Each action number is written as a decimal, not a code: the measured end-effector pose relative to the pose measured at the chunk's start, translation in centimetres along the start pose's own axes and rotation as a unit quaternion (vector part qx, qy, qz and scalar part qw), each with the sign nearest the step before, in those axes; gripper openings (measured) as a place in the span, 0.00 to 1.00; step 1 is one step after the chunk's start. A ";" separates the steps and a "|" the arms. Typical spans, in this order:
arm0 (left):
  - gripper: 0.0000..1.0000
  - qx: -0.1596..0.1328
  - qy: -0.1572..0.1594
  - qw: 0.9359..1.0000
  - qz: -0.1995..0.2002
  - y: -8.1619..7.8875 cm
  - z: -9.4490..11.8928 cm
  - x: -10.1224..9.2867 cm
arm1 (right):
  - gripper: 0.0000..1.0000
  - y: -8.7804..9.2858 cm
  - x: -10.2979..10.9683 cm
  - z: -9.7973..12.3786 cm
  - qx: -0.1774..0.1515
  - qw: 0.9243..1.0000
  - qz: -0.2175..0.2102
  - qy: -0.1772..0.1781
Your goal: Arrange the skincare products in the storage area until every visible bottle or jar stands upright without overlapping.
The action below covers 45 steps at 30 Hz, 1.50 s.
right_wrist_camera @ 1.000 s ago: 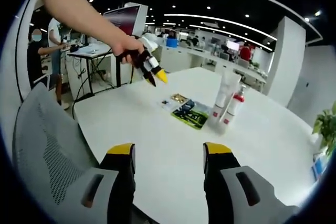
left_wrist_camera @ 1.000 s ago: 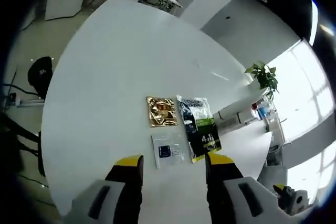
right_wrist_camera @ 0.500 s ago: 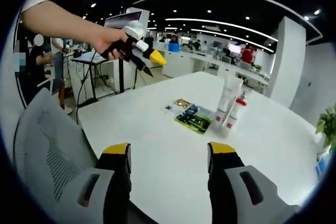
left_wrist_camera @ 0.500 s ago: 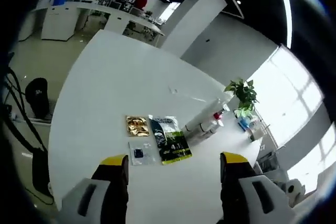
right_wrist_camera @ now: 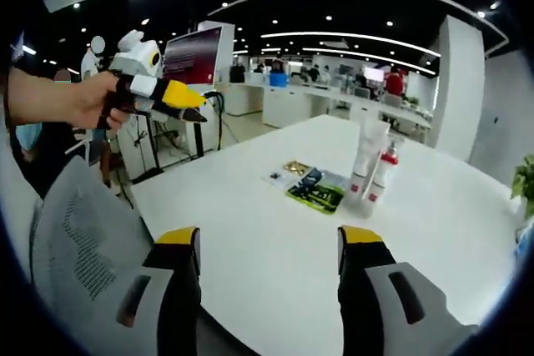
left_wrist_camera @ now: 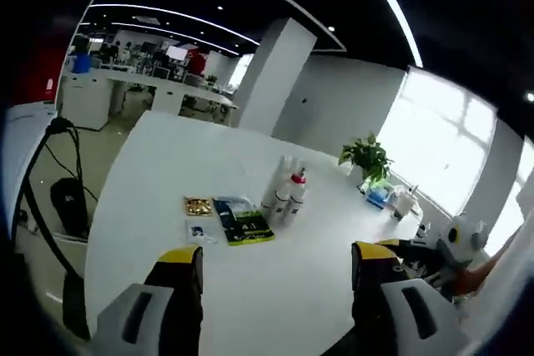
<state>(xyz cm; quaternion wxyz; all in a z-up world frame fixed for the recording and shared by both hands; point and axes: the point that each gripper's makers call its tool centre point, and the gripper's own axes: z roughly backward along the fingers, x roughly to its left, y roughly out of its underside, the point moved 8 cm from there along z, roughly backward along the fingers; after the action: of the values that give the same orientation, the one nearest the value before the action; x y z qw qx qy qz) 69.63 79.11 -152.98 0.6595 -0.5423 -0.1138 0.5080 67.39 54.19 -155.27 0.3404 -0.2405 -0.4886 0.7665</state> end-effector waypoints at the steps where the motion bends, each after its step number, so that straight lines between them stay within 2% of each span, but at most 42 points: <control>1: 0.75 0.005 0.004 1.000 -0.011 0.7 0.2 -0.3 | 0.66 -0.1 0.1 0.0 -0.002 1.000 -0.004 -0.003; 3: 0.75 0.010 -0.001 0.999 -0.033 1.9 0.7 -0.7 | 0.67 -0.2 0.1 0.0 -0.008 1.000 -0.013 -0.005; 6: 0.75 -0.007 0.000 0.999 -0.045 2.5 1.4 -1.4 | 0.70 -0.4 -0.1 0.2 -0.020 0.999 -0.035 -0.007; 10: 0.75 -0.028 -0.009 0.998 -0.061 2.7 1.7 -1.7 | 0.74 -0.5 -0.4 0.2 -0.029 0.997 -0.067 -0.011; 12: 0.75 -0.032 -0.017 0.996 -0.085 2.6 1.7 -1.8 | 0.75 -0.5 -0.4 0.3 -0.030 0.996 -0.078 -0.015; 22: 0.76 -0.054 -0.037 0.990 -0.123 2.7 1.3 -2.4 | 0.80 -0.1 -0.1 0.1 -0.023 0.995 -0.092 -0.029; 26: 0.76 -0.060 -0.063 0.986 -0.143 2.8 0.9 -2.2 | 0.80 0.1 -0.3 0.0 -0.020 0.994 -0.101 -0.027; 30: 0.76 -0.071 -0.077 0.982 -0.155 2.7 1.1 -2.3 | 0.81 0.2 -0.5 -0.1 -0.020 0.993 -0.112 -0.026; 36: 0.75 -0.076 -0.089 0.981 -0.152 2.6 1.1 -2.3 | 0.84 0.0 -0.3 0.0 -0.035 0.992 -0.118 -0.027; 45: 0.75 -0.056 -0.095 0.982 -0.152 3.1 0.7 -2.0 | 0.84 -0.3 0.3 0.0 -0.042 0.990 -0.132 -0.042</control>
<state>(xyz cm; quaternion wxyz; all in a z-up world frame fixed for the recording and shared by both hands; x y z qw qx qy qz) 66.53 77.65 -154.46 0.6839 -0.5039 -0.2848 0.4441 67.32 54.53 -154.99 0.4071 -0.1556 -0.5614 0.7034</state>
